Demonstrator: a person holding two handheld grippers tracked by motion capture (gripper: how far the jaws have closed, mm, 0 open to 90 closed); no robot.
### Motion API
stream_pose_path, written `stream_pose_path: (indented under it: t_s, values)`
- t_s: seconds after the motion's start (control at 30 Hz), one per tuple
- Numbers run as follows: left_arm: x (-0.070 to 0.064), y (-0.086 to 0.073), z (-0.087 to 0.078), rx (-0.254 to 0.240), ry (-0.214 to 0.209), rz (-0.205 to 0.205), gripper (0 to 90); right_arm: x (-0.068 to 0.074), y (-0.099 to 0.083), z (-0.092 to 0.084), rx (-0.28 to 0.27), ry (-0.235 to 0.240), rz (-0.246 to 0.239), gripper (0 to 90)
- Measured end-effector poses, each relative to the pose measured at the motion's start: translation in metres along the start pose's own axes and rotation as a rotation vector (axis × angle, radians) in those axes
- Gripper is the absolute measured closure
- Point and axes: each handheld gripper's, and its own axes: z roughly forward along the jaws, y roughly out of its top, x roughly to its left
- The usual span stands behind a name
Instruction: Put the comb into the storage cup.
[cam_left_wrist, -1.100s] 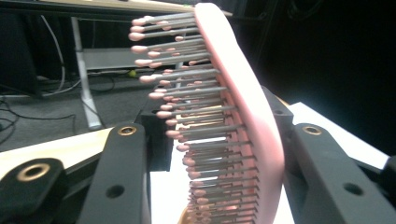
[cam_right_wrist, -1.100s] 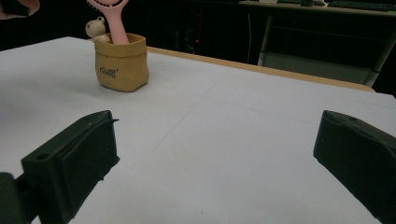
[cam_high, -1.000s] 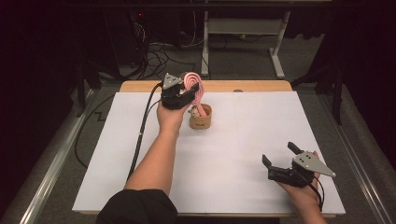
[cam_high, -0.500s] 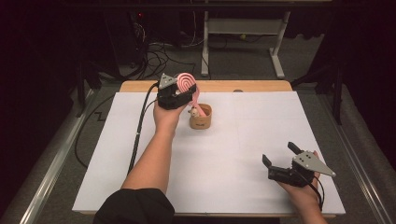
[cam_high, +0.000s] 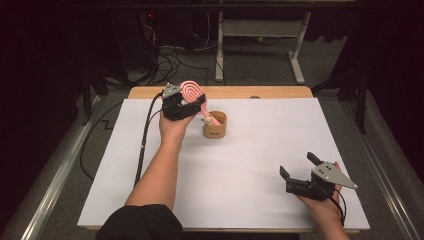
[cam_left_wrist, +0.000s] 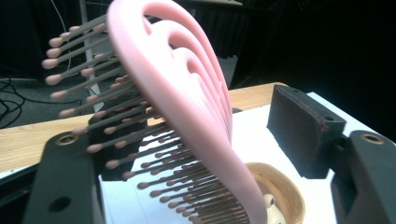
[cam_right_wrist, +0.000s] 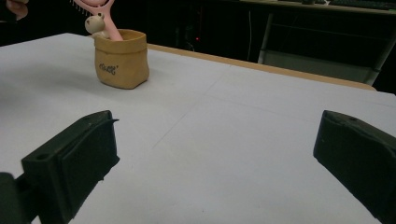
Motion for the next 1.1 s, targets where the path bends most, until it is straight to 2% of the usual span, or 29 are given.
stream_pose_path:
  t_s: [0.5, 1.1]
  values:
    - [0.0046, -0.005, -0.0016, 0.001, 0.002, -0.01, 25.8, 0.0, 0.0003, -0.0004, 0.001, 0.0, -0.005, 0.4]
    - [0.004, -0.0076, 0.0006, 0.013, 0.014, 0.002, 18.7, 0.0006, 0.0, 0.0001, 0.004, 0.001, -0.007, 0.4]
